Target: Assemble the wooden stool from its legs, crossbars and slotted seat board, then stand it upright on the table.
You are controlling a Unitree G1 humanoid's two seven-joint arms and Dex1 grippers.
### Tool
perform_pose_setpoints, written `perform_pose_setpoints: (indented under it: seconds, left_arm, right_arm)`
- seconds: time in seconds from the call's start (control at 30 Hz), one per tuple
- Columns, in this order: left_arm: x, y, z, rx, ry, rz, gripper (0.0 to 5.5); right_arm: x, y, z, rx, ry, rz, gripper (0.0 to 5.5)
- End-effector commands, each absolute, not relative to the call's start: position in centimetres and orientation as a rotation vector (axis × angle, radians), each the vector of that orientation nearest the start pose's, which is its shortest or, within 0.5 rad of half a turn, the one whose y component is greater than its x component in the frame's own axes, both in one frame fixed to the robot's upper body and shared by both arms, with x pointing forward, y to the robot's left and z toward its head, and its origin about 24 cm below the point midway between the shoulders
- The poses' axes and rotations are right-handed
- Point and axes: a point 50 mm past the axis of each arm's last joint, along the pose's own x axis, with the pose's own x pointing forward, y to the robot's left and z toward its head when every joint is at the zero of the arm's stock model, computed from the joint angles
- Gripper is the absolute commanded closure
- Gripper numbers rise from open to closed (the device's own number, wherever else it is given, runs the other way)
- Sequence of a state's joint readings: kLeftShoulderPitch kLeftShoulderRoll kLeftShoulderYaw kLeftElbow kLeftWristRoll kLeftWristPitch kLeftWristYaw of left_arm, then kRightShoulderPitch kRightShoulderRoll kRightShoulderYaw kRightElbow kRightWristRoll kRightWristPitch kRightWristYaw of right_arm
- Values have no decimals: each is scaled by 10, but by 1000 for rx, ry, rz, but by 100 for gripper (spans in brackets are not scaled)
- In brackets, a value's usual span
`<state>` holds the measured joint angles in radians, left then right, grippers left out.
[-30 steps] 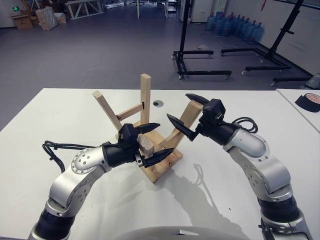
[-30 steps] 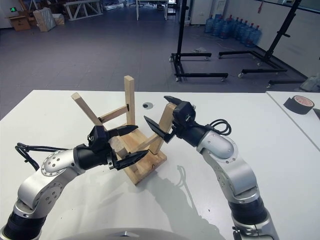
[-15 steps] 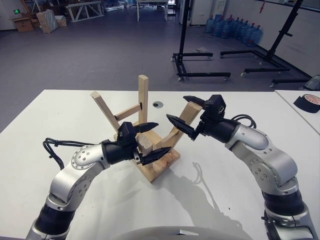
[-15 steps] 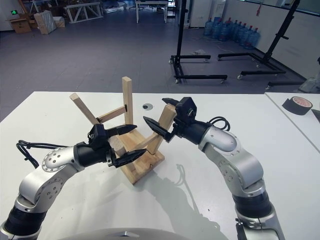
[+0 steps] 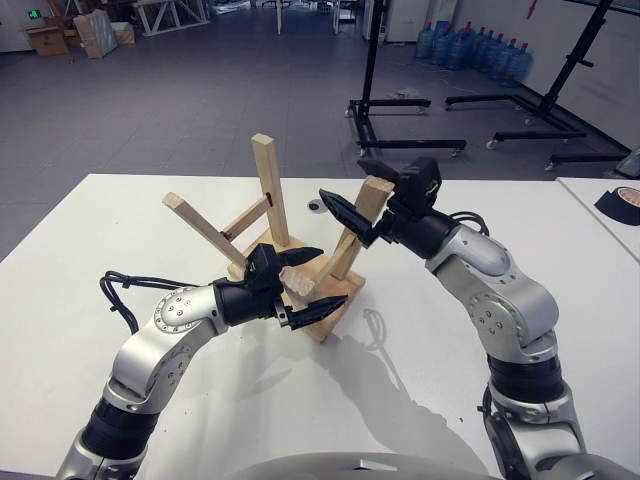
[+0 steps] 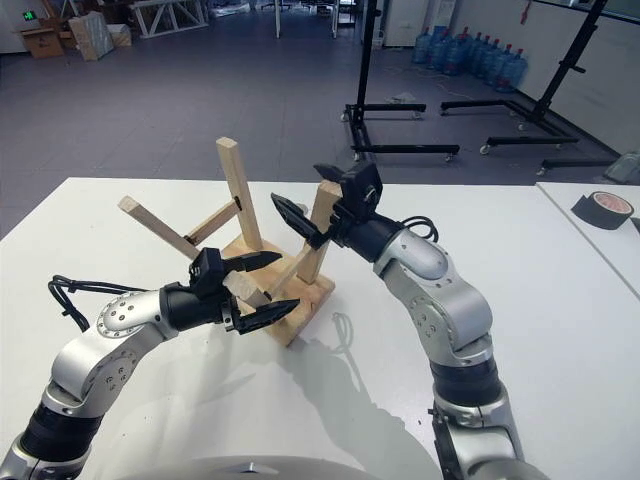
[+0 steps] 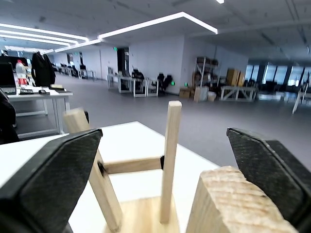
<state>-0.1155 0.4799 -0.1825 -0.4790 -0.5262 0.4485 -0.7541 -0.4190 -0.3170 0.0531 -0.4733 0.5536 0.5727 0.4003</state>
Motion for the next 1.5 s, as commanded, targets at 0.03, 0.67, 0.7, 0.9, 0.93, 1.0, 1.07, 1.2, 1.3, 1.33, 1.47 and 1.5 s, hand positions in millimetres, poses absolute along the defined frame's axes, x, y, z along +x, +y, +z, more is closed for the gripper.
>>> perform_pose_setpoints:
  seconds: [0.03, 0.67, 0.7, 0.9, 0.93, 1.0, 1.07, 1.2, 1.3, 1.33, 1.47, 1.5]
  left_arm:
    - [220, 117, 140, 39, -29, -1181, 95]
    - [197, 169, 184, -266, -186, -1151, 95]
    - [196, 172, 182, -277, -173, -1143, 95]
    - [211, 180, 173, -279, -92, -1118, 95]
    - [213, 180, 171, -273, -75, -1123, 95]
    - [215, 179, 167, -261, -48, -1129, 95]
    - [217, 177, 161, -251, -22, -1134, 95]
    - [218, 174, 155, -247, 4, -1131, 95]
    - [220, 174, 151, -255, 8, -1117, 95]
    - [220, 174, 150, -257, 9, -1111, 95]
    - [221, 173, 145, -257, 14, -1097, 95]
    - [221, 173, 144, -257, 17, -1095, 95]
  right_arm:
    - [269, -106, 212, 17, -312, 847, 81]
    - [170, -152, 138, 243, 255, 1311, 81]
    - [169, -153, 117, 225, 314, 1261, 81]
    - [181, -130, 54, 70, 214, 1040, 81]
    - [184, -126, 53, 57, 168, 1007, 81]
    - [191, -117, 52, 57, 97, 938, 81]
    - [197, -106, 51, 64, 58, 906, 81]
    - [205, -97, 50, 69, 46, 900, 81]
    - [212, -91, 50, 51, 42, 891, 81]
    - [214, -89, 48, 41, 45, 884, 81]
    - [219, -86, 41, 30, 81, 869, 141]
    - [220, -85, 40, 37, 87, 870, 154]
